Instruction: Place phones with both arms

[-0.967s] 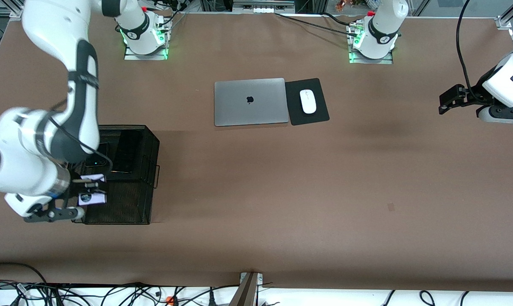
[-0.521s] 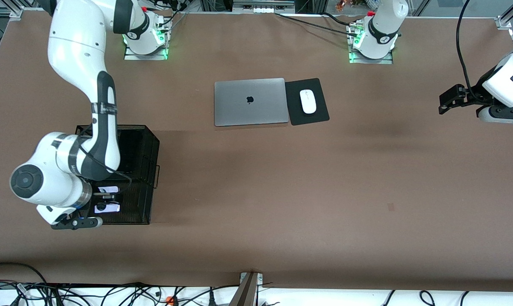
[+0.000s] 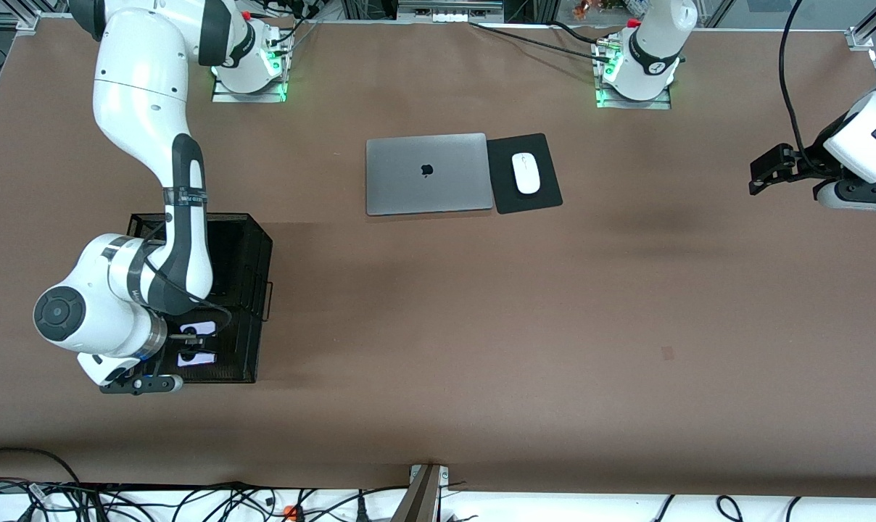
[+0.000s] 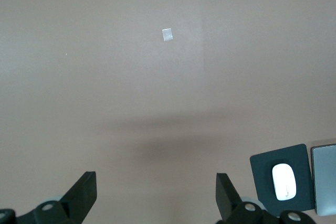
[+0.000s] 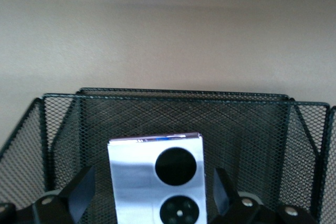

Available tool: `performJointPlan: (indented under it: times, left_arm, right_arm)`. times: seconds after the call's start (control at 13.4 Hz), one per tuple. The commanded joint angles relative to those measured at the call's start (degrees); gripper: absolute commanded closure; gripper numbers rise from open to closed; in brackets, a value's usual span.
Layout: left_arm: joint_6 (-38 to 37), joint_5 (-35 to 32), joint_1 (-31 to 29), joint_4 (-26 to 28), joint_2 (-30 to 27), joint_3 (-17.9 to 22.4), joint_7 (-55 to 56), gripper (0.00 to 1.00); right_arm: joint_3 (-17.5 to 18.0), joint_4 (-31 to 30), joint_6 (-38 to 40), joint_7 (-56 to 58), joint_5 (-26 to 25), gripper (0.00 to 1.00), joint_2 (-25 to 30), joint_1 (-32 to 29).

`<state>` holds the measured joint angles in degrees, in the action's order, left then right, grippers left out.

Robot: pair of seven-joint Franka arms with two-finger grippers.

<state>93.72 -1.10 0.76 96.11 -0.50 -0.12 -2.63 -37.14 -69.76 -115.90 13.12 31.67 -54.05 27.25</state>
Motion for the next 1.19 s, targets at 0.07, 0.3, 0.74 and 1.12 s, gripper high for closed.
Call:
performJointPlan:
  times: [0.07,0.3,0.74,1.12]
  left_arm:
    - [-0.9,-0.7,0.0,-0.1,-0.7,-0.2,0.6,0.00]
    - [-0.9,-0.7,0.0,-0.1,-0.7,-0.2,0.6,0.00]
    - [-0.9,-0.7,0.0,-0.1,-0.7,-0.2,0.6,0.00]
    - [-0.9,-0.7,0.0,-0.1,-0.7,-0.2,0.6,0.00]
  right_arm:
    - [-0.4,-0.3,7.5,0.9,0.2,0.00,6.2,0.4]
    - [-0.8,-0.3,13.1,0.9,-4.7,0.00,12.0,1.2]
    - [-0.8,-0.8,22.1,0.2,-11.6,0.00,20.2,3.0]
    - [2.8,-14.7,21.1,-1.9,-21.4,0.00,36.0,3.7]
